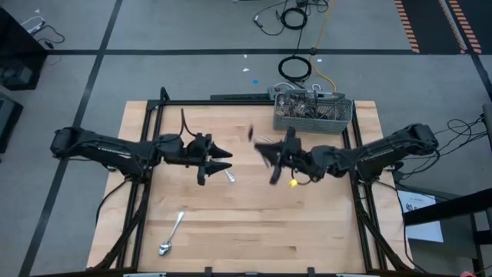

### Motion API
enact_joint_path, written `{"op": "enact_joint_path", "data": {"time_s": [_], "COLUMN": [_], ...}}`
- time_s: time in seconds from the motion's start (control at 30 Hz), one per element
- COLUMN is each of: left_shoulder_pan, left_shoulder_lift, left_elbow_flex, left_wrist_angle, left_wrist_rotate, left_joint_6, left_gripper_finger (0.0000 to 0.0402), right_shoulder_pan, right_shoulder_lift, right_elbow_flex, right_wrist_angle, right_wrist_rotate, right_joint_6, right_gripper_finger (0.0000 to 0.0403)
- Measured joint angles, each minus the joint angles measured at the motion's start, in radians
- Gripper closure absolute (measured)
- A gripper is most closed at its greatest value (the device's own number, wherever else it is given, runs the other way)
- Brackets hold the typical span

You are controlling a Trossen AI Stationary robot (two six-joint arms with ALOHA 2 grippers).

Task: Sort silverware
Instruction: Put the silver spoon into the gray utensil holder

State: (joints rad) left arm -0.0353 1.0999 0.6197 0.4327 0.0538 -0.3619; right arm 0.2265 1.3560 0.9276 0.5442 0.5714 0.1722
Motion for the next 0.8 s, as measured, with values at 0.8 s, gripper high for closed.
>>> {"op": "enact_joint_path", "data": {"time_s": [0.8], "left_shoulder_pan": [-0.038], "left_shoulder_lift": [0.092], "left_elbow_flex": [0.000], "left_wrist_angle": [0.005], "left_wrist_rotate": [-0.053], "left_joint_6": [-0.157], "left_gripper_finger": [0.0197], "right_shoulder_pan": [-0.597], "right_shoulder_lift": [0.075], "right_elbow_flex": [-0.284], "right_wrist_angle": [0.540], "right_wrist_rotate": [-0.054], "right_joint_6": [-0.447], "right_gripper_finger": [0.0403]}}
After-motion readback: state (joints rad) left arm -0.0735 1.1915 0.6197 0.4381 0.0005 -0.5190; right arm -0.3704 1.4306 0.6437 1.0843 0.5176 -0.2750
